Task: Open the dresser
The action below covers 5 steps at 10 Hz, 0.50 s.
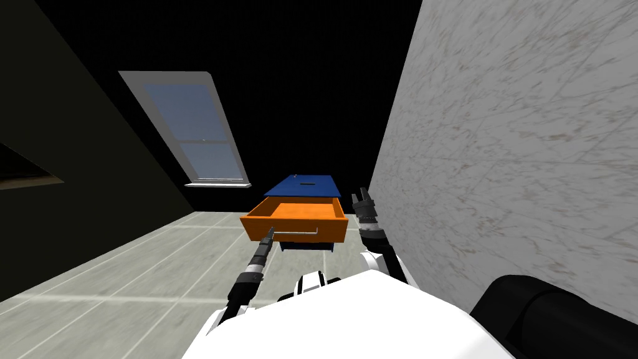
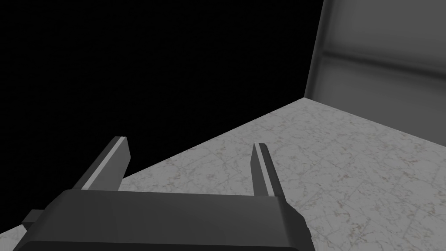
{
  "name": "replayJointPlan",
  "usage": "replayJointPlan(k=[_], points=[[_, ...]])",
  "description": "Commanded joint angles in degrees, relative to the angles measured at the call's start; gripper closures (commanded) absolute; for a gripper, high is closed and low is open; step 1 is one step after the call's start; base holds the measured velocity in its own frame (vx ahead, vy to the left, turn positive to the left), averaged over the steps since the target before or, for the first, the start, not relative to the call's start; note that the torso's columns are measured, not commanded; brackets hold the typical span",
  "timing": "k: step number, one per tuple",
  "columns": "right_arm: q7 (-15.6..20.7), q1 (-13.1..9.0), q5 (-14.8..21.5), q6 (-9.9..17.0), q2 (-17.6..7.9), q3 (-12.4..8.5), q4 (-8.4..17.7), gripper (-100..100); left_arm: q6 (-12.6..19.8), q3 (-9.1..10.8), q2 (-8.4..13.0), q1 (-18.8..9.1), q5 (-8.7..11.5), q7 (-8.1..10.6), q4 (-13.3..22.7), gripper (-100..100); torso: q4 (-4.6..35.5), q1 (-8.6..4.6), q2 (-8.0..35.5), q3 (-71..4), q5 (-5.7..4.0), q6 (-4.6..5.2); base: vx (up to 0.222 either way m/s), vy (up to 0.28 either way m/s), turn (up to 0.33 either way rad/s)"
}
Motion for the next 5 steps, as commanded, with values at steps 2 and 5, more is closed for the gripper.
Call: replayJointPlan(k=[2, 5], points=[[0.0, 0.0, 0.0, 0.0, 0.0, 0.0, 0.0, 0, 3.9, 0.03, 1.2, 0.8, 0.0, 1.11, -4.6, -100, 0.0, -0.1, 0.0, -0.1, -0.04, 0.04, 0.031, -0.012, -0.005], [0.0, 0.0, 0.0, 0.0, 0.0, 0.0, 0.0, 0, 7.4, -0.05, 2.3, 1.7, 0.0, 2.19, -9.0, -100, 0.2, -0.06, 0.6, 0.3, -0.03, 0.05, 0.008, -0.003, -0.014]])
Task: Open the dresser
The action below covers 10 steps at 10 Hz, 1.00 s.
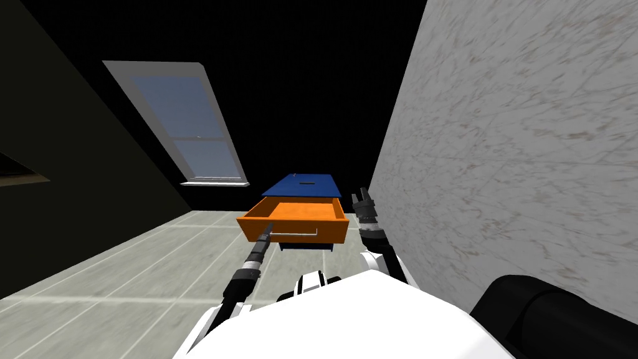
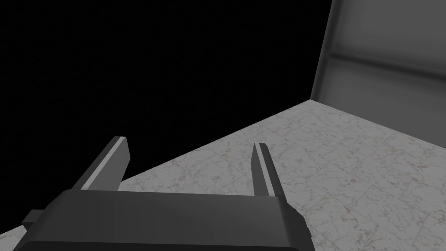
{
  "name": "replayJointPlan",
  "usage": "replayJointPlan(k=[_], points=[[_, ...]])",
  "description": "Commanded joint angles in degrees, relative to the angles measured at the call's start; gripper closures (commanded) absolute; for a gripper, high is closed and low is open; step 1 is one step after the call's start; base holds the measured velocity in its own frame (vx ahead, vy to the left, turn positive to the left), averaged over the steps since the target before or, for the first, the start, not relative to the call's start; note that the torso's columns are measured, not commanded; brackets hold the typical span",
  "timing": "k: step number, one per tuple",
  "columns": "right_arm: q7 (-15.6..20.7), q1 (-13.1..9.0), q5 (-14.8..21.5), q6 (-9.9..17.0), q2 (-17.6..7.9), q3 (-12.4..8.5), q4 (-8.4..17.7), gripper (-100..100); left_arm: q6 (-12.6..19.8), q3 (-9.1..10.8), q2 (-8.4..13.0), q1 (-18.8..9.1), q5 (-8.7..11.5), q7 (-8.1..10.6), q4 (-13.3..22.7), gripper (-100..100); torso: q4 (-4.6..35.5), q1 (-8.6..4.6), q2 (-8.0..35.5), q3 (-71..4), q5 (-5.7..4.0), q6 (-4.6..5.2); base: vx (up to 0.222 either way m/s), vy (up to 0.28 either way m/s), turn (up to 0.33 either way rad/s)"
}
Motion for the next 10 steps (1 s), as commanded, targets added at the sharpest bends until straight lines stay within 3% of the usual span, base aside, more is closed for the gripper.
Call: replayJointPlan(k=[1, 3, 4, 5, 10], points=[[0.0, 0.0, 0.0, 0.0, 0.0, 0.0, 0.0, 0, 3.2, -0.13, 0.9, 0.8, -0.1, 0.89, -4.0, -100, 0.0, -0.03, 0.0, 0.0, -0.01, 0.0, -0.009, -0.007, -0.017], [0.0, 0.0, 0.0, 0.0, 0.0, 0.0, 0.0, 0, 5.5, -0.18, 1.6, 1.4, -0.1, 1.61, -6.9, -100, 0.2, -0.12, 0.1, 0.0, -0.12, -0.02, -0.011, -0.008, -0.013], [0.0, 0.0, 0.0, 0.0, 0.0, 0.0, 0.0, 0, 5.0, -0.27, 1.4, 1.5, -0.1, 1.36, -5.4, -100, 0.3, -0.19, 0.2, 0.0, -0.2, -0.02, 0.0, 0.0, 0.0], [0.0, 0.0, 0.0, 0.0, 0.0, 0.0, 0.0, 0, 5.3, -0.29, 1.4, 1.5, -0.1, 1.44, -5.5, 0, 0.2, -0.17, 0.1, 0.1, -0.14, -0.01, 0.0, 0.0, 0.0], [0.0, 0.0, 0.0, 0.0, 0.0, 0.0, 0.0, 0, 5.6, -0.29, 1.5, 1.7, -0.1, 1.44, -5.2, 0, 0.0, -0.06, -0.1, -0.1, -0.03, 0.01, 0.0, 0.0, 0.0]])
